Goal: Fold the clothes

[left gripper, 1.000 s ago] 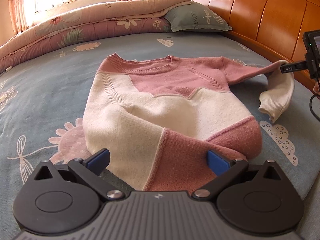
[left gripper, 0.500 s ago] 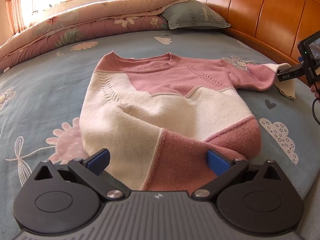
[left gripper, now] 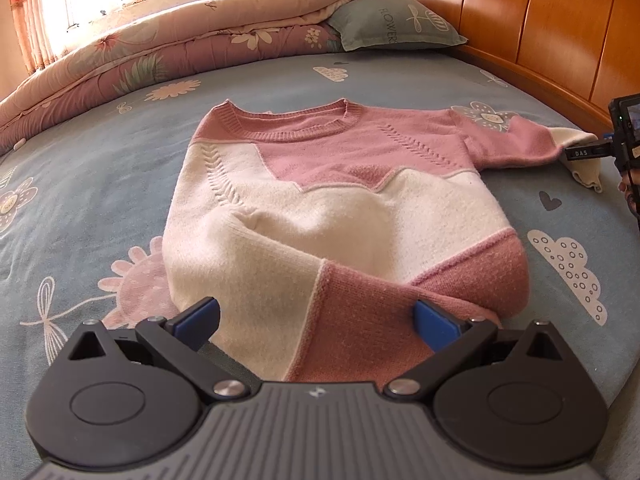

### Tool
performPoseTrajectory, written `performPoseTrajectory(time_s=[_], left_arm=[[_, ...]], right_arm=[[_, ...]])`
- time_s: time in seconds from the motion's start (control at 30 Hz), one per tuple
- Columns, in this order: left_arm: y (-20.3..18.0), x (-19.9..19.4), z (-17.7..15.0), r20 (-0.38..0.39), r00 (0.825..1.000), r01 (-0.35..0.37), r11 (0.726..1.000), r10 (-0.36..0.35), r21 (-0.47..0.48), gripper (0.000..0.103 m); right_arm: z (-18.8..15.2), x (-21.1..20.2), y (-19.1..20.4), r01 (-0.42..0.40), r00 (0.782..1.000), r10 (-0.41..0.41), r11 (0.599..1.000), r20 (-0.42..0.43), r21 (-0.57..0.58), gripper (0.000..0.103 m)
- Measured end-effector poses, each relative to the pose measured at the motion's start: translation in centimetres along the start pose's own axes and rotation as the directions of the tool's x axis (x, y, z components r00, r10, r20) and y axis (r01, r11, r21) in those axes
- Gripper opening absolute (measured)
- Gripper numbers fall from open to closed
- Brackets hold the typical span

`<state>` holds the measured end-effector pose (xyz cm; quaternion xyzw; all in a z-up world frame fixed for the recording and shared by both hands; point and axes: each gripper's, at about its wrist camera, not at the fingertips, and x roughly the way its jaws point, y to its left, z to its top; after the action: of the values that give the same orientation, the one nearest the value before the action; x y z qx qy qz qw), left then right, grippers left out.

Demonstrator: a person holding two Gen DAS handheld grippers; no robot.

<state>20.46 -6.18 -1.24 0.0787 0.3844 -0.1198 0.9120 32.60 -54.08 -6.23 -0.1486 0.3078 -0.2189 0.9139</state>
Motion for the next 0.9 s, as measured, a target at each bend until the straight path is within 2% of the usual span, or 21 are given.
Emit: performPoseTrajectory(time_s=[0.13, 0.2, 0.27, 0.33, 0.4, 0.43, 0.5, 0.57, 0.63, 0.77, 0.9], left_arm=[[-0.3, 0.0, 0.4, -0.004, 1.0, -0.014, 1.0, 0.014, 0.005, 0.102], [-0.4, 0.1, 0.5, -0.003, 1.0, -0.018, 1.0, 0.018, 0.0, 0.102], [-0.5, 0.1, 0.7, 0.001, 1.0, -0.021, 1.0, 0.021, 0.0, 0.102], [-0.4, 0.1, 0.8, 0.001, 1.0, -0.02, 1.0, 0.02, 0.0, 0.102], [-0.3, 0.1, 0.8, 0.001, 1.0, -0.019, 1.0, 0.019, -0.001, 0.102], [-0.3, 0.1, 0.7, 0.001, 1.0, -0.018, 1.0, 0.018, -0.003, 0.102], [-0.2, 0.0, 0.7, 0.001, 1.0, -0.013, 1.0, 0.013, -0.009, 0.102], [0.0, -0.2, 0.7, 0.0, 1.0, -0.007, 1.0, 0.007, -0.013, 0.102], [0.0, -0.4, 0.6, 0.002, 1.0, -0.004, 1.0, 0.004, -0.009, 0.102], [0.2, -0.6, 0.5, 0.0, 1.0, -0.002, 1.0, 0.002, -0.004, 0.102], [0.3, -0.6, 0.5, -0.002, 1.0, -0.003, 1.0, 0.003, -0.012, 0.102]], right_arm=[[0.4, 2.3, -4.0, 0.123, 0.991, -0.122, 0.992, -0.051, 0.015, 0.103], [0.6, 2.1, -5.3, 0.159, 0.986, -0.16, 0.987, -0.038, -0.022, 0.103], [1.0, 1.0, -5.4, 0.22, 0.975, -0.22, 0.971, 0.01, -0.091, 0.103], [1.0, -0.5, -4.4, 0.305, 0.952, -0.29, 0.93, 0.102, -0.206, 0.103], [0.7, -1.9, -3.1, 0.383, 0.921, -0.335, 0.869, 0.198, -0.314, 0.103], [0.4, -2.1, -2.7, 0.384, 0.922, -0.331, 0.851, 0.202, -0.358, 0.103], [-0.6, -1.6, -2.3, 0.315, 0.949, -0.293, 0.841, 0.12, -0.44, 0.103], [-1.8, -0.2, -2.7, 0.238, 0.96, -0.28, 0.853, -0.023, -0.465, 0.103], [-3.1, 0.9, -3.8, 0.193, 0.949, -0.281, 0.873, -0.141, -0.448, 0.103], [-4.1, 0.4, -7.7, 0.205, 0.933, -0.274, 0.938, -0.234, -0.281, 0.103], [-4.3, -0.7, -11.0, 0.274, 0.918, -0.305, 0.95, -0.255, -0.15, 0.103]])
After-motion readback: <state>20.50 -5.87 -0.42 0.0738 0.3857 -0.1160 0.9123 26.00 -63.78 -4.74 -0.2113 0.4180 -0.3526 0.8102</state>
